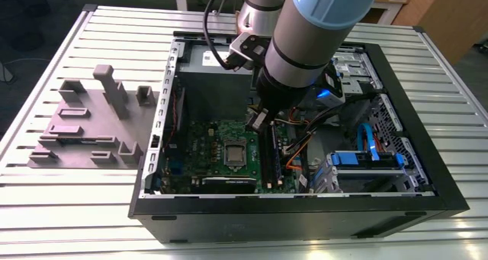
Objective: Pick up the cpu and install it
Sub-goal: 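Install the first cpu locking lever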
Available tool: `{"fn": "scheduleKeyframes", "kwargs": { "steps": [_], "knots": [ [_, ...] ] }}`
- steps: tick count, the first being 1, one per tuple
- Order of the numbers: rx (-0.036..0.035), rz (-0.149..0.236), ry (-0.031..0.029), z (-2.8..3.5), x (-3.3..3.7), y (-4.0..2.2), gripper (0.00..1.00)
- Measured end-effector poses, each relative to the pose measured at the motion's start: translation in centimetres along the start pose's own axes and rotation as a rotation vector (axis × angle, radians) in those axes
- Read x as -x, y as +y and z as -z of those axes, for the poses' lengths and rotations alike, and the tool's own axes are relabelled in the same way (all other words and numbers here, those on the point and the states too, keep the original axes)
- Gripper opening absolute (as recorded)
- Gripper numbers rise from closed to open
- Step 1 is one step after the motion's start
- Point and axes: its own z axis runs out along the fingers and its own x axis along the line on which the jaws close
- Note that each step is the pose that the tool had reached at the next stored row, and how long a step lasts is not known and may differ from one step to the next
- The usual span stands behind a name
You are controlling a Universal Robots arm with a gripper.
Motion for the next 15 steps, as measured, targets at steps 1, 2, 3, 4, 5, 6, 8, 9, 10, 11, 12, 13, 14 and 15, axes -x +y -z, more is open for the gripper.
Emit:
{"fn": "scheduleKeyframes", "kwargs": {
  "steps": [1, 2, 3, 4, 5, 6, 8, 9, 10, 11, 12, 13, 14, 15],
  "knots": [
    [0.0000, 0.000, 0.0001, 0.00, 0.00, 0.00, 0.10],
    [0.0000, 0.000, 0.0001, 0.00, 0.00, 0.00, 0.10],
    [0.0000, 0.000, 0.0000, 0.00, 0.00, -0.01, 0.10],
    [0.0000, 0.000, 0.0000, 0.00, 0.01, -0.01, 0.10],
    [0.0000, 0.000, 0.0000, 0.00, 0.01, -0.01, 0.10],
    [0.0000, 0.000, 0.0000, 0.00, 0.01, -0.01, 0.10],
    [0.0000, 0.000, 0.0001, 0.00, 0.01, -0.02, 0.10],
    [0.0000, 0.000, 0.0001, 0.01, 0.01, -0.02, 0.11],
    [0.0000, 0.000, 0.0001, 0.00, 0.01, -0.02, 0.11],
    [0.0000, 0.000, 0.0001, 0.00, 0.02, -0.02, 0.17],
    [0.0000, 0.000, 0.0001, 0.01, 0.02, -0.02, 0.17],
    [0.0000, 0.000, 0.0001, 0.00, 0.02, -0.03, 0.23],
    [0.0000, 0.000, 0.0000, 0.00, 0.02, -0.03, 0.29],
    [0.0000, 0.000, 0.0001, 0.01, 0.02, -0.03, 0.29]
  ]
}}
